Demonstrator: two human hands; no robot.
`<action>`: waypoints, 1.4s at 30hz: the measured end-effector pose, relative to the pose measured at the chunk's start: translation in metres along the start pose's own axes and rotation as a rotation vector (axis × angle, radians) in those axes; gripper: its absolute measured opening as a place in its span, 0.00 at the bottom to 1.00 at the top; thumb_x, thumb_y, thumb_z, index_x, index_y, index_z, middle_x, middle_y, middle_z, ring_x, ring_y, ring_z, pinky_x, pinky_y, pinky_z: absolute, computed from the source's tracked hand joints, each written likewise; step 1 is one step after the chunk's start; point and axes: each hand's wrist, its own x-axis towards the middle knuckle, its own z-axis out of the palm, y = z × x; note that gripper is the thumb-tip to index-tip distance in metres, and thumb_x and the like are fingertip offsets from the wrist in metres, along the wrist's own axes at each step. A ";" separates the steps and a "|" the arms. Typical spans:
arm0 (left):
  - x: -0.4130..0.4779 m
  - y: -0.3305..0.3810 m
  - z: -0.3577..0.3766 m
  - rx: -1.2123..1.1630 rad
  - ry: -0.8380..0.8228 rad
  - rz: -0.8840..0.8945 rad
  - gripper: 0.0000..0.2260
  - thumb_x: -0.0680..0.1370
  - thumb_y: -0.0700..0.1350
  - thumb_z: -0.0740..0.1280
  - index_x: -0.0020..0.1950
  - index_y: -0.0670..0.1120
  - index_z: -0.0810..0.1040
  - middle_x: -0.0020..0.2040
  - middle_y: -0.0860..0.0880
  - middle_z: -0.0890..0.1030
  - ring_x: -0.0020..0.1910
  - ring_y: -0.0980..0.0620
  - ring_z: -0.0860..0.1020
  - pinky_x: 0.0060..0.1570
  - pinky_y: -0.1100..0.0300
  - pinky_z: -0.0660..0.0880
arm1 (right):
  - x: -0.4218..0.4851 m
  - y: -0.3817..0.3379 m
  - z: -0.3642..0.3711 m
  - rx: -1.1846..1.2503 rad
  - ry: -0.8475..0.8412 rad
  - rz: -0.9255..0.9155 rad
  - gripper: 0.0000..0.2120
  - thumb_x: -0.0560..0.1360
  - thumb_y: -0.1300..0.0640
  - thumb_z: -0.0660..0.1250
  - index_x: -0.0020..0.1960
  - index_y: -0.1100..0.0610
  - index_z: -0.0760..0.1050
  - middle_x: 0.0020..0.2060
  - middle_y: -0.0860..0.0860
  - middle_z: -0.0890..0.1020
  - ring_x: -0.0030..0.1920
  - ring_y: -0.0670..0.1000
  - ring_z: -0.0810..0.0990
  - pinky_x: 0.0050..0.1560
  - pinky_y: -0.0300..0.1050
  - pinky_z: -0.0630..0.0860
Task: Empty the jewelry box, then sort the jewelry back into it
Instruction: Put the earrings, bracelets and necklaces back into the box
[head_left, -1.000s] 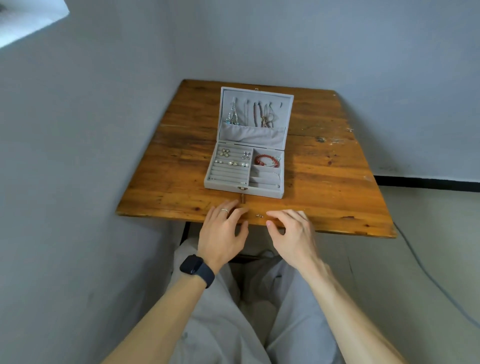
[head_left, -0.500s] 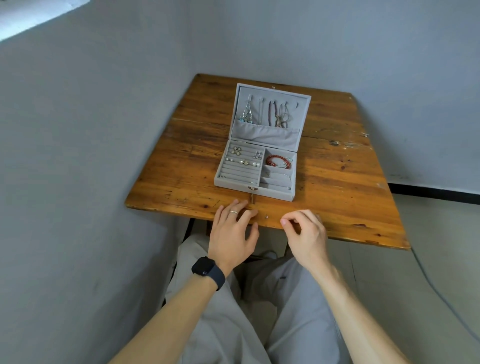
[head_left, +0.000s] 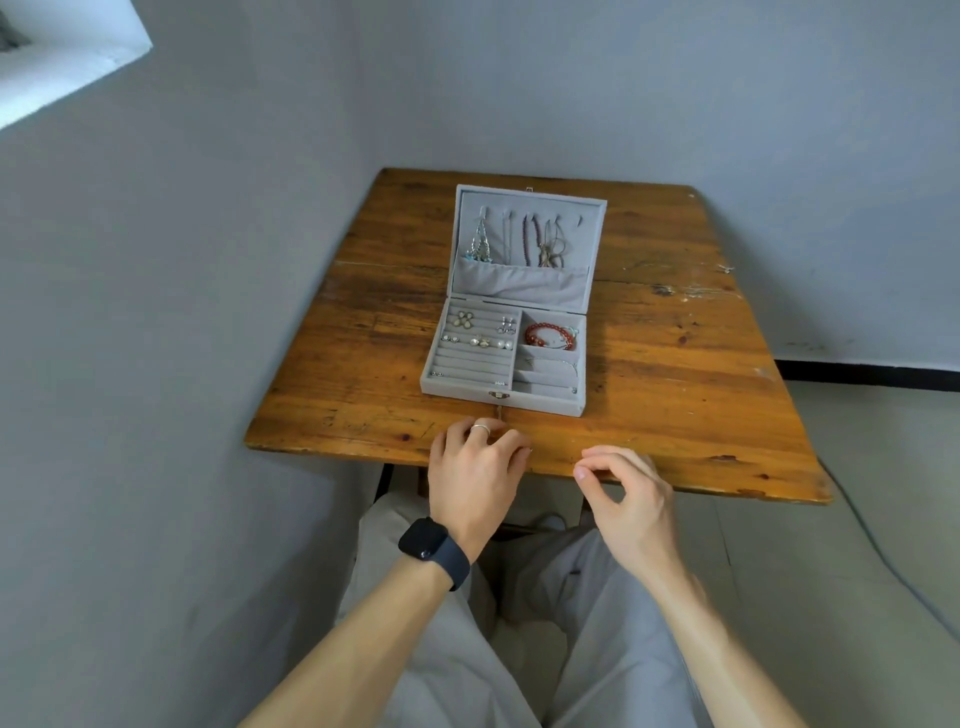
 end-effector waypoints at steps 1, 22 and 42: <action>0.002 0.000 -0.001 0.008 0.008 0.014 0.03 0.77 0.52 0.72 0.48 0.55 0.84 0.51 0.51 0.83 0.52 0.44 0.80 0.49 0.47 0.78 | 0.001 0.000 0.000 0.016 0.001 0.004 0.03 0.75 0.58 0.73 0.47 0.52 0.83 0.49 0.41 0.82 0.54 0.42 0.78 0.55 0.28 0.69; 0.200 0.169 0.073 -0.093 -0.279 0.327 0.13 0.83 0.54 0.58 0.60 0.53 0.79 0.57 0.52 0.81 0.59 0.49 0.75 0.57 0.54 0.71 | 0.134 0.117 -0.115 -0.120 0.112 0.342 0.04 0.81 0.52 0.64 0.53 0.47 0.78 0.47 0.39 0.80 0.46 0.41 0.77 0.43 0.23 0.66; 0.271 0.218 0.174 -0.124 -0.163 0.220 0.13 0.82 0.56 0.61 0.57 0.55 0.83 0.56 0.50 0.82 0.57 0.45 0.74 0.52 0.51 0.70 | 0.247 0.193 -0.094 -0.254 0.243 0.310 0.07 0.79 0.55 0.68 0.54 0.55 0.82 0.55 0.49 0.79 0.56 0.49 0.77 0.54 0.38 0.68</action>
